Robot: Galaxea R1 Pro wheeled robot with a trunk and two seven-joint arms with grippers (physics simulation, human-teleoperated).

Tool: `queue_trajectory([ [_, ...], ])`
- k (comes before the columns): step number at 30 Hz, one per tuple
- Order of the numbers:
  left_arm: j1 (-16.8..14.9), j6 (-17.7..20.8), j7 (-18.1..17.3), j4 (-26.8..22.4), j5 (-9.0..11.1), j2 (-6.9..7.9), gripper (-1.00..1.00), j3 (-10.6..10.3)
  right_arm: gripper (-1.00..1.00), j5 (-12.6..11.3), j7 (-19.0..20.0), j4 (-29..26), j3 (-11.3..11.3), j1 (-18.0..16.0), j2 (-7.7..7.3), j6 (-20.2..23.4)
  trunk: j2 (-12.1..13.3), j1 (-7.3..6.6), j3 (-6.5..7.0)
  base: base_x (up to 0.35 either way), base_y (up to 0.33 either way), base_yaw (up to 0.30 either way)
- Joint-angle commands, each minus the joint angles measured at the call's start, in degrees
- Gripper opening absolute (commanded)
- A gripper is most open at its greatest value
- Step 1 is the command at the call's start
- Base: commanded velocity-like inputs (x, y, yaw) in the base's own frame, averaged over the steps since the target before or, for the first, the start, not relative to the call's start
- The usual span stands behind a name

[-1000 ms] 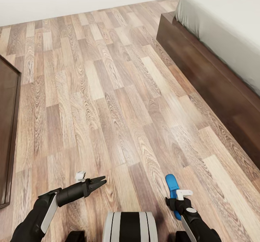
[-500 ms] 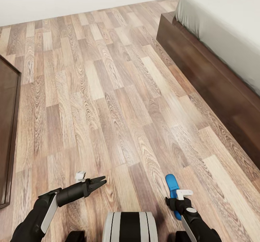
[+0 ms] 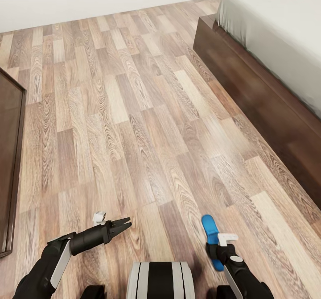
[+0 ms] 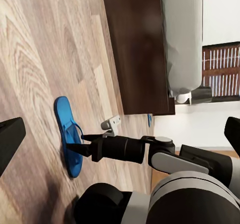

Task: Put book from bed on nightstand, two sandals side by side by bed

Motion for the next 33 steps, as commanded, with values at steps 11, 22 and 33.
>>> queue_trajectory([
  [11, -0.01, 0.58, -0.15, -0.01, 0.15, -0.07, 1.00, 0.00, -1.00, 0.00, -0.14, -1.06, 0.02, 0.01, 0.00, 0.34, -0.01, -0.01, -0.03, 0.000, 0.000, 0.000],
  [22, -0.01, 0.76, -0.23, -0.02, 0.06, -0.08, 1.00, -0.02, -1.00, 0.00, -0.07, -1.09, 0.02, 0.01, 0.00, 0.34, 0.11, -0.24, 1.96, 0.000, 0.000, 0.000],
  [33, -0.01, 0.76, -0.23, -0.02, 0.04, -0.08, 1.00, -0.04, -1.00, 0.00, -0.06, -1.11, -0.01, 0.01, -0.04, 0.34, 0.26, -0.52, 4.40, 0.000, 0.000, 0.000],
])
